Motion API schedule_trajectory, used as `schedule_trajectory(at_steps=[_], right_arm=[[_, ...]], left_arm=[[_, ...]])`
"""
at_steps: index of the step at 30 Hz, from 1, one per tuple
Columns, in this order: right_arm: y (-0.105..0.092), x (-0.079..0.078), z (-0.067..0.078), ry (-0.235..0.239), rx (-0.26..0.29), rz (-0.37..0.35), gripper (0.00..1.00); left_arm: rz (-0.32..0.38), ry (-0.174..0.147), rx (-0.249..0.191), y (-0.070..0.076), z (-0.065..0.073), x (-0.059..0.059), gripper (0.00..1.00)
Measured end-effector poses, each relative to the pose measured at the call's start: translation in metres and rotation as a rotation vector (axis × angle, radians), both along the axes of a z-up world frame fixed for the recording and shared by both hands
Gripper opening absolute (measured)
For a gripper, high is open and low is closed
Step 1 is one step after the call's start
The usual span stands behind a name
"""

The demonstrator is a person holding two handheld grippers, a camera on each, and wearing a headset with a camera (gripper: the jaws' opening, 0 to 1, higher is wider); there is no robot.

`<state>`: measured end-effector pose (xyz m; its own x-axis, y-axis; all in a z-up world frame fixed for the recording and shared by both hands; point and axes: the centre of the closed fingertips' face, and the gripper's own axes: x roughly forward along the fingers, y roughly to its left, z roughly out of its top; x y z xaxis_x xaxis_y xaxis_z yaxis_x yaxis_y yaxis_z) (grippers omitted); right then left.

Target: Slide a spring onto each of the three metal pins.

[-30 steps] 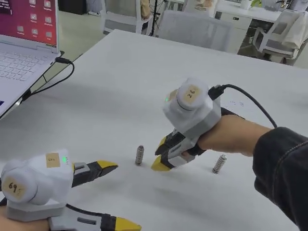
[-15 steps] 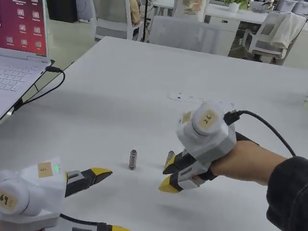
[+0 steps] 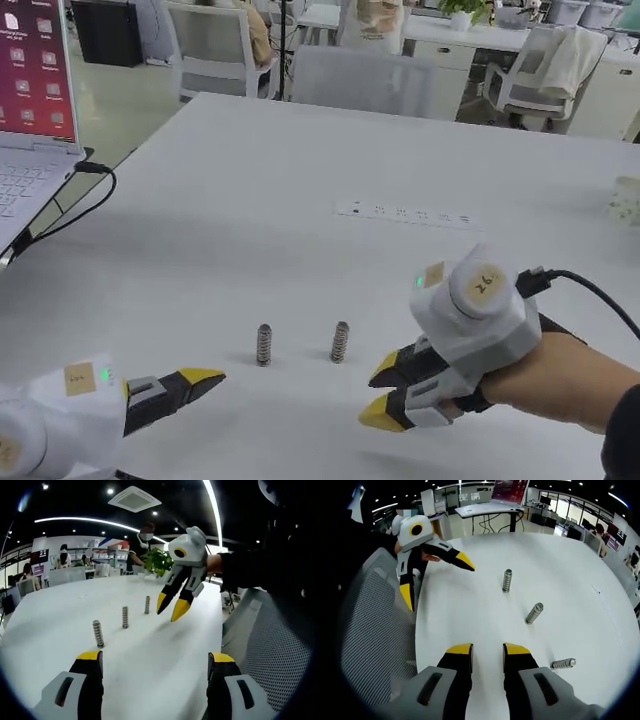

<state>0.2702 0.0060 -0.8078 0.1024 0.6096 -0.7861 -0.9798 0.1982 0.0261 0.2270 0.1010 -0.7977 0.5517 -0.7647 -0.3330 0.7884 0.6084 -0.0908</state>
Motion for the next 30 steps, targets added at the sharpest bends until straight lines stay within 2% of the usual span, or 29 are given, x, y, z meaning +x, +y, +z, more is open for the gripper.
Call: schedule_trajectory(at_steps=[6,18,21,30], right_arm=[[-0.020,0.001,0.001,-0.010,0.004,-0.043,0.24],[-0.055,0.008,0.010,-0.034,0.058,-0.157,0.27],[-0.062,0.007,0.013,-0.033,0.102,-0.177,0.28],[-0.083,0.006,0.014,-0.091,0.170,-0.216,0.35]], left_arm=[[0.000,-0.001,0.003,-0.001,0.001,0.000,0.83],[0.005,0.002,0.001,0.000,0.003,-0.002,0.84],[0.010,0.005,-0.008,0.001,0.004,-0.002,0.85],[0.020,0.013,-0.015,0.004,0.005,-0.001,0.86]])
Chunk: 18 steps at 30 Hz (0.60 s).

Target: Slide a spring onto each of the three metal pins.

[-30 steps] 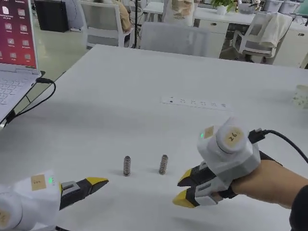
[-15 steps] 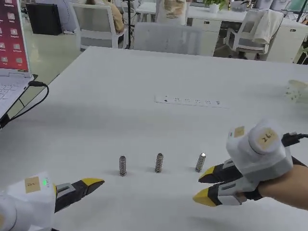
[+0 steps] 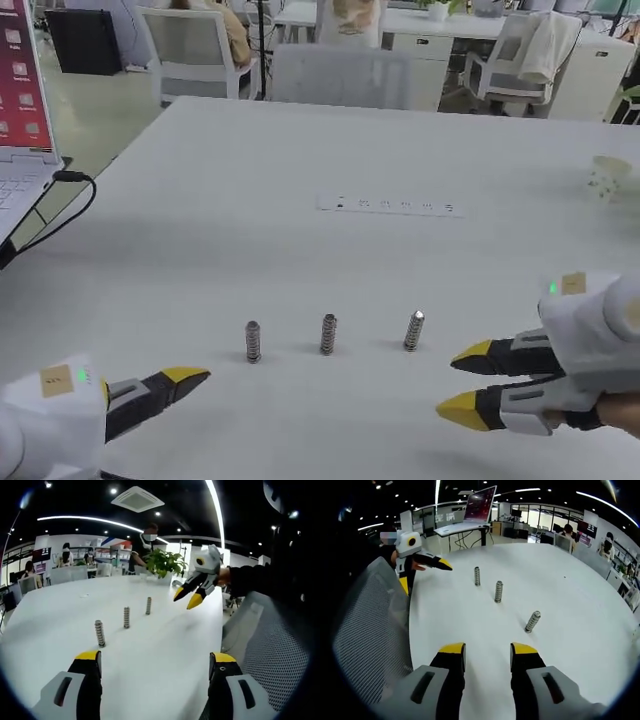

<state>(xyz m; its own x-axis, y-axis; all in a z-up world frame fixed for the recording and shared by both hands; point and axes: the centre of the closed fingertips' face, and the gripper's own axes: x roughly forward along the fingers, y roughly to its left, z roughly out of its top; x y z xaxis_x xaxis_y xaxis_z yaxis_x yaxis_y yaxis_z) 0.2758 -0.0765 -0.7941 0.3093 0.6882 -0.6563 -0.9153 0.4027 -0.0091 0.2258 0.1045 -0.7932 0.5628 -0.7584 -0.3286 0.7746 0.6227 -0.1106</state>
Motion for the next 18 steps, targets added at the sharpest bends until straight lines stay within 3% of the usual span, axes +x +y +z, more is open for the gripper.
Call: schedule_trajectory(at_steps=[10,18], right_arm=[[-0.014,-0.004,-0.002,-0.046,0.070,-0.050,0.55],[-0.021,-0.009,-0.012,-0.052,0.107,-0.099,0.72]], left_arm=[[0.008,0.008,-0.013,0.001,0.000,0.001,0.87],[0.028,0.014,-0.025,0.003,-0.001,0.002,0.89]])
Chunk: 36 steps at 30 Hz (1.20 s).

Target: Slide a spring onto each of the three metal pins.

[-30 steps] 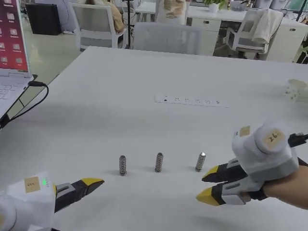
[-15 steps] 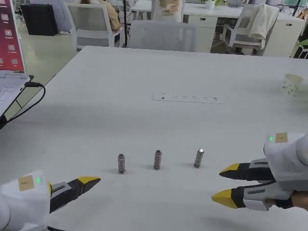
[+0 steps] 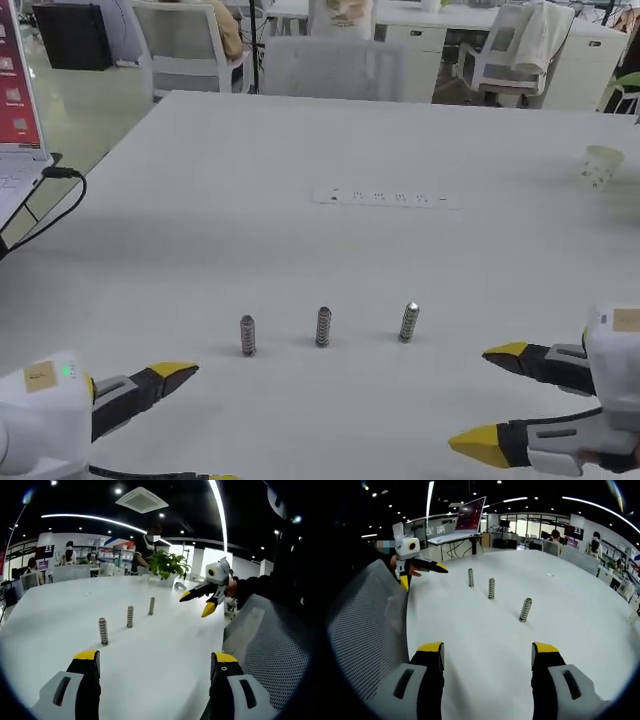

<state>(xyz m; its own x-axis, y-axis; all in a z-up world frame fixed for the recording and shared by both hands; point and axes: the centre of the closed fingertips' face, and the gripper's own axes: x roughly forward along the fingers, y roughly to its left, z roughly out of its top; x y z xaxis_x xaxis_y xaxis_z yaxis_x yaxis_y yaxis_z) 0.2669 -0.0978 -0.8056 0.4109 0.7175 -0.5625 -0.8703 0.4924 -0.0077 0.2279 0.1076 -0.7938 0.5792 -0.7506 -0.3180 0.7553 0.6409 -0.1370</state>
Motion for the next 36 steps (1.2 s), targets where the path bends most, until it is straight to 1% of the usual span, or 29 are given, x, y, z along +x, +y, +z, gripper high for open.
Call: schedule_trajectory(at_steps=[2,4,6,7,10,14,17,20,27,30,32,34,36], right_arm=[[-0.0008,-0.0009,-0.0003,-0.008,0.012,-0.013,0.77],[-0.0006,-0.0017,-0.0005,-0.003,0.035,-0.029,0.81],[-0.0006,-0.0028,-0.0010,0.001,0.043,-0.038,0.84],[-0.0003,-0.0034,-0.0004,-0.005,0.047,-0.043,0.86],[-0.0002,-0.0028,0.0019,-0.010,0.063,-0.060,0.89],[-0.0003,-0.0022,0.0030,-0.015,0.077,-0.072,0.91],[0.0004,-0.0036,0.0004,-0.013,0.068,-0.072,0.91],[0.0010,-0.0042,0.0006,-0.008,0.077,-0.079,0.91],[0.0012,-0.0056,-0.0010,-0.004,0.074,-0.081,0.91],[0.0021,-0.0063,-0.0018,-0.003,0.069,-0.080,0.91],[0.0017,-0.0063,-0.0017,0.000,0.076,-0.083,0.91],[0.0010,-0.0066,-0.0030,0.002,0.069,-0.085,0.91],[0.0012,-0.0068,-0.0031,0.005,0.075,-0.089,0.91]], left_arm=[[0.003,0.003,0.000,0.0003,-0.0008,-0.0003,0.90],[0.007,0.006,-0.002,0.0006,-0.0015,-0.0006,0.92],[0.012,0.008,-0.003,0.0010,-0.0018,-0.0004,0.94],[0.016,0.010,-0.006,0.0012,-0.0019,-0.0001,0.96],[0.021,0.014,-0.011,0.0014,-0.0025,0.0004,0.98],[0.028,0.017,-0.011,0.0026,-0.0039,0.0012,0.98],[0.030,0.019,-0.012,0.0033,-0.0047,0.0013,0.98],[0.035,0.018,-0.011,0.0053,-0.0052,0.0022,0.98],[0.041,0.015,-0.013,0.0077,-0.0053,0.0038,0.98],[0.041,0.016,-0.013,0.0082,-0.0059,0.0037,0.98],[0.039,0.018,-0.011,0.0087,-0.0065,0.0037,0.98],[0.040,0.019,-0.011,0.0096,-0.0072,0.0047,0.98],[0.037,0.020,-0.011,0.0100,-0.0076,0.0059,0.98]])
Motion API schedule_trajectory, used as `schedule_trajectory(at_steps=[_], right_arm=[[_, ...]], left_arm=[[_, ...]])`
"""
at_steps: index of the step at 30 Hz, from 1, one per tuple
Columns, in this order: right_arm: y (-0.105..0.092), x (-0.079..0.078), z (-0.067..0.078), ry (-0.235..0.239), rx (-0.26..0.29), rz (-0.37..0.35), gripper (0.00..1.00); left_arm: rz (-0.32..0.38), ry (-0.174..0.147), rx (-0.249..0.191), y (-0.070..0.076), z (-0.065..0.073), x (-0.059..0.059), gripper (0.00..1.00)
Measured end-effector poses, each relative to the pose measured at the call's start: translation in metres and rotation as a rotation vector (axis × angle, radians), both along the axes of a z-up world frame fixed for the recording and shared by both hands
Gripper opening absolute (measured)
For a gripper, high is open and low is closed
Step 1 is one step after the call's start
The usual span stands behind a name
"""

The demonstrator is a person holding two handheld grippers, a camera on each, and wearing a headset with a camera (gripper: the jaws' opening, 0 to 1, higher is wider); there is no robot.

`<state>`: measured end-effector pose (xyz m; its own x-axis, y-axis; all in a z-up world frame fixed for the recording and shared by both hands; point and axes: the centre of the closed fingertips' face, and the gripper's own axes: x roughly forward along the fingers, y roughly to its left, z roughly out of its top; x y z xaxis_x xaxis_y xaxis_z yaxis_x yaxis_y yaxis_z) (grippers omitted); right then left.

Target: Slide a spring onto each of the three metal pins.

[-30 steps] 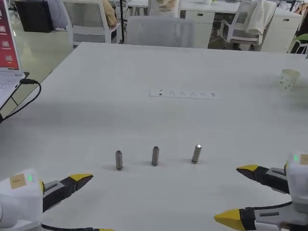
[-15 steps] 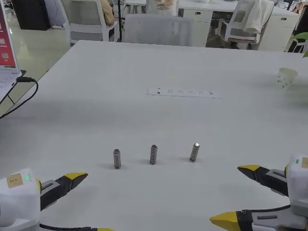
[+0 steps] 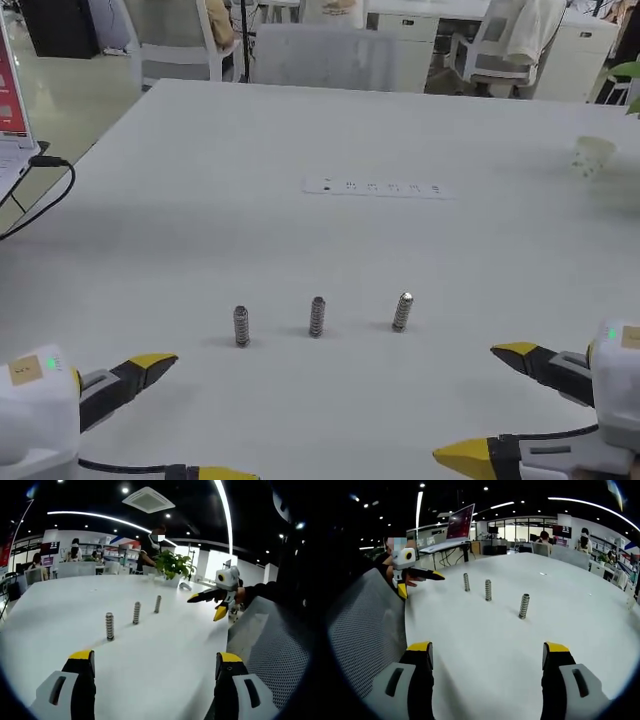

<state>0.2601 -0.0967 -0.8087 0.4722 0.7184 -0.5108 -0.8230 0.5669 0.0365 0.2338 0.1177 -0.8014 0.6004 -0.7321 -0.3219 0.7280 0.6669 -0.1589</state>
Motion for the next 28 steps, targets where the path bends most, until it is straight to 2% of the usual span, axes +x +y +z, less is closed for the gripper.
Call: schedule_trajectory(at_steps=[11,28], right_arm=[[-0.0019,0.0002,-0.0017,0.007,-0.001,-0.018,0.91],[-0.0024,-0.0005,-0.0043,0.014,-0.009,-0.029,0.90]], left_arm=[[-0.017,0.008,0.003,-0.0006,-0.0047,0.0049,0.98],[-0.035,0.010,0.013,-0.0018,-0.0043,0.0083,0.98]])
